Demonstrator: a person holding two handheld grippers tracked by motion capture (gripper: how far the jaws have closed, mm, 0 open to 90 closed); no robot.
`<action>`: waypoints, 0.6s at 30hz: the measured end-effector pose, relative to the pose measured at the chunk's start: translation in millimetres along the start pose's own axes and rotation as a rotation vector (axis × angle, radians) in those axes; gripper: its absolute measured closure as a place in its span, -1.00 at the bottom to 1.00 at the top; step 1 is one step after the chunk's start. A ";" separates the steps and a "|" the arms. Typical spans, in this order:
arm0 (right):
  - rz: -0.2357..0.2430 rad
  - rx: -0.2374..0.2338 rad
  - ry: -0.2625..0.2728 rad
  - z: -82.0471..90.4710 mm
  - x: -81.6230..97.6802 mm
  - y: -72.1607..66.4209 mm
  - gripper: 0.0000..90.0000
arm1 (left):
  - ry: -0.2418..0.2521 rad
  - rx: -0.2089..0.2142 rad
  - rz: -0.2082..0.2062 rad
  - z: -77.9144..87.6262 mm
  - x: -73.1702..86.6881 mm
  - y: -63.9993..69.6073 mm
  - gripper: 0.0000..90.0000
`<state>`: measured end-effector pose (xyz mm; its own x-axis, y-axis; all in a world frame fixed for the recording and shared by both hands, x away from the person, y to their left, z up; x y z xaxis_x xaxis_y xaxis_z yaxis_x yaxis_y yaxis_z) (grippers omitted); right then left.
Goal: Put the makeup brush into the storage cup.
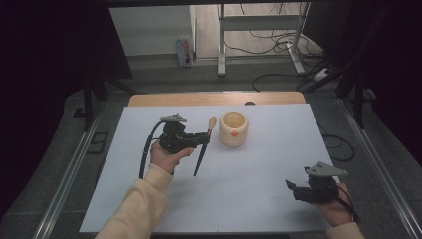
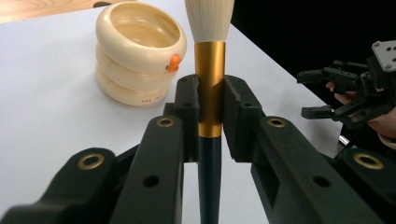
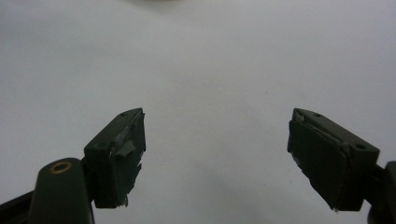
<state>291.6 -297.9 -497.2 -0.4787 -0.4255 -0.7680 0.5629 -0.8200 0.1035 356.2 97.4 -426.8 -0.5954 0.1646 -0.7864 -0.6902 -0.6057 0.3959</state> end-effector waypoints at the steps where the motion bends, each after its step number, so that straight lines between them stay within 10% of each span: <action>1: -0.004 -0.001 0.003 0.1 -0.3 0.1 -0.56 | 0.002 0.000 -0.003 -0.2 -0.1 0.5 0.72; 18: -0.008 -0.006 0.004 -1.0 -0.8 -0.9 -0.56 | 0.082 0.024 -0.032 -10.2 -8.8 12.3 0.72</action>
Point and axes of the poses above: each handheld gripper's, and its own axes: z roughly backward along the jaws, x roughly out of its underside, y roughly to its right, the point moved 3 cm from there along -z, roughly forward along the jaws, and after that the axes turned 2 degrees about y, right-handed, at the moved point
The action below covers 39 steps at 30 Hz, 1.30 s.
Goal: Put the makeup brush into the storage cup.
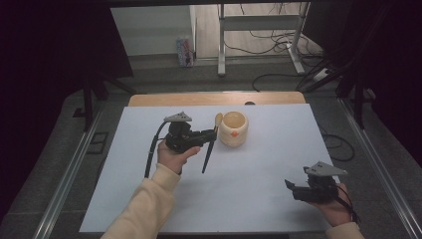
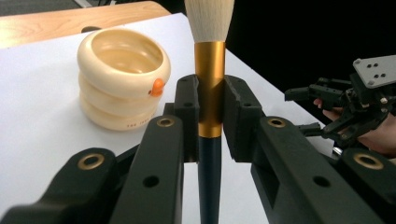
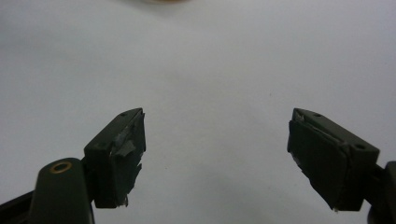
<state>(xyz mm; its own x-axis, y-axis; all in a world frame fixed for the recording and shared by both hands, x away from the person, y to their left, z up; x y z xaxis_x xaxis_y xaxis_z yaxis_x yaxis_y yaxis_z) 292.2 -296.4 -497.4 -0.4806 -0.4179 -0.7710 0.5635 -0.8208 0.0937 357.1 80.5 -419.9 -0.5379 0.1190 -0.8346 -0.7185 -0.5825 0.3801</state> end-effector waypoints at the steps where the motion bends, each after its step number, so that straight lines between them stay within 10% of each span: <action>1: 0.000 0.000 0.000 0.0 0.0 0.0 -0.56 | 0.002 0.003 0.000 -1.1 -0.6 0.7 0.72; 18: -0.004 -0.009 0.006 -0.1 -1.3 -1.2 -0.56 | 0.006 0.021 -0.013 -15.0 -3.7 5.6 0.72; 39: -0.036 -0.189 0.122 -17.7 -48.2 -52.8 -0.56 | 0.006 0.035 -0.021 -21.2 0.3 11.0 0.72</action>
Point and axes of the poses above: each handheld gripper's, and its own axes: z roughly backward along the jaws, x roughly out of its underside, y roughly to its right, the point moved 3 cm from there along -z, roughly forward along the jaws, and after that the axes turned 2 degrees about y, right-handed, at the moved point
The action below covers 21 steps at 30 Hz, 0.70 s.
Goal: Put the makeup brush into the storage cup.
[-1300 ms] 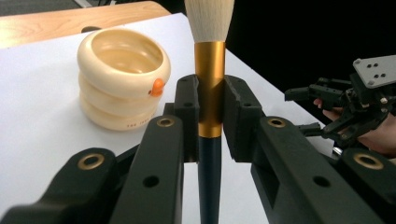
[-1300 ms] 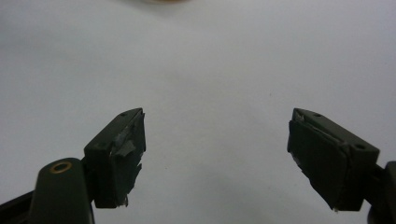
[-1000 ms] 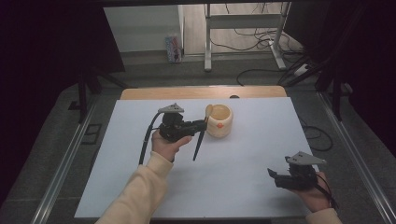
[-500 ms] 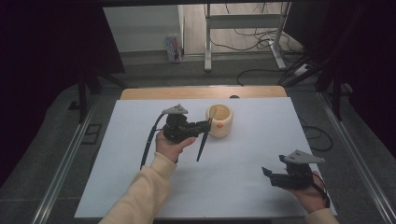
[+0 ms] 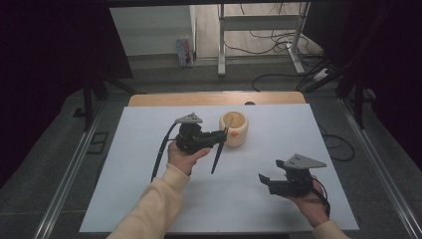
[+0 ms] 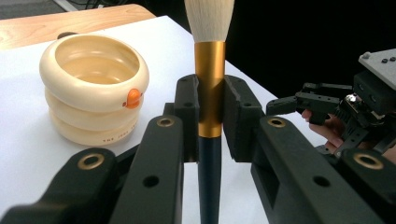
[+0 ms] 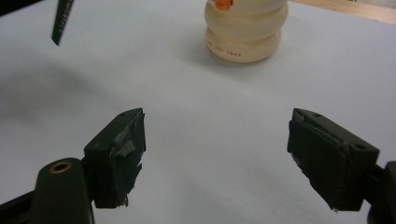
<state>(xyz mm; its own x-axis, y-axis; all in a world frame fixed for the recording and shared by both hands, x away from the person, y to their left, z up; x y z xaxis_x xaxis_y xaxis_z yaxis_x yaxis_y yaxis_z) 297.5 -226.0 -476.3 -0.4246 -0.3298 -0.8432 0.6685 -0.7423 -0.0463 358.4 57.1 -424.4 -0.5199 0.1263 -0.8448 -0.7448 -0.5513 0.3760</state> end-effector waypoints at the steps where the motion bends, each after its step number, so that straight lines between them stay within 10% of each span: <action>1: -0.004 -0.006 0.006 -0.8 -1.5 -1.2 -0.55 | -0.001 -0.001 -0.001 0.1 -0.1 0.2 0.72; 21: -0.006 -0.109 0.051 -32.0 -30.7 -33.9 -0.54 | 0.001 -0.001 -0.003 0.8 -0.2 1.5 0.72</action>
Point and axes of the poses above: each handheld gripper's, and its own axes: z roughly backward along the jaws, x roughly out of its underside, y roughly to its right, the point moved 3 cm from there along -z, roughly forward along the jaws, and after that the axes turned 2 degrees about y, right-handed, at the moved point
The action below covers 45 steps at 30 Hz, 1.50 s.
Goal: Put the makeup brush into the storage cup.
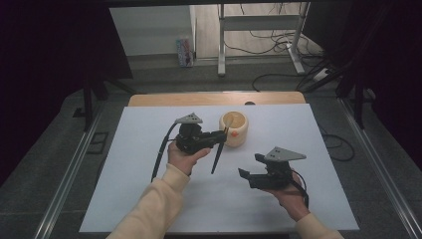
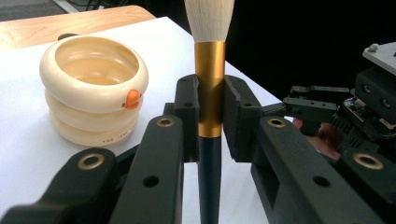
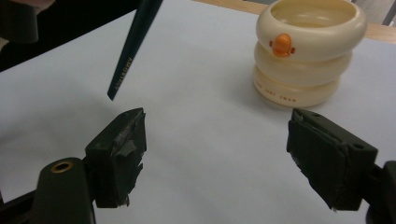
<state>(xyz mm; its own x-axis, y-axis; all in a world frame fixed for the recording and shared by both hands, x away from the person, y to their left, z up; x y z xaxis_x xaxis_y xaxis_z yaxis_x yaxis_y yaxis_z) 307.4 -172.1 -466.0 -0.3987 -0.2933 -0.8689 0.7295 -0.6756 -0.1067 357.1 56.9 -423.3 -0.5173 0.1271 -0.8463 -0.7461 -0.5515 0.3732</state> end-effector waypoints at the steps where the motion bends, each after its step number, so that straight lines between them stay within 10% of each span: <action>1: 0.000 0.000 0.000 0.0 0.0 0.0 -0.54 | 0.000 -0.001 0.000 0.1 0.1 0.0 0.72; 45: -0.044 -0.059 0.081 -45.1 -25.2 -24.8 -0.49 | -0.001 0.006 -0.007 -0.9 0.9 1.7 0.72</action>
<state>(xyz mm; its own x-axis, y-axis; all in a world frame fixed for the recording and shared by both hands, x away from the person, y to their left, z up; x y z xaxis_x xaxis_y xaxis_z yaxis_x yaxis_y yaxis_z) 324.5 -117.4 -463.2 -0.3870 -0.2068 -0.8986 0.7444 -0.6451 -0.1721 355.7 55.3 -423.8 -0.5121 0.1318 -0.8487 -0.7525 -0.5452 0.3694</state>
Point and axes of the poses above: each handheld gripper's, and its own axes: z roughly backward along the jaws, x roughly out of its underside, y roughly to its right, the point moved 3 cm from there along -z, roughly forward along the jaws, and after that the axes turned 2 degrees about y, right-handed, at the moved point
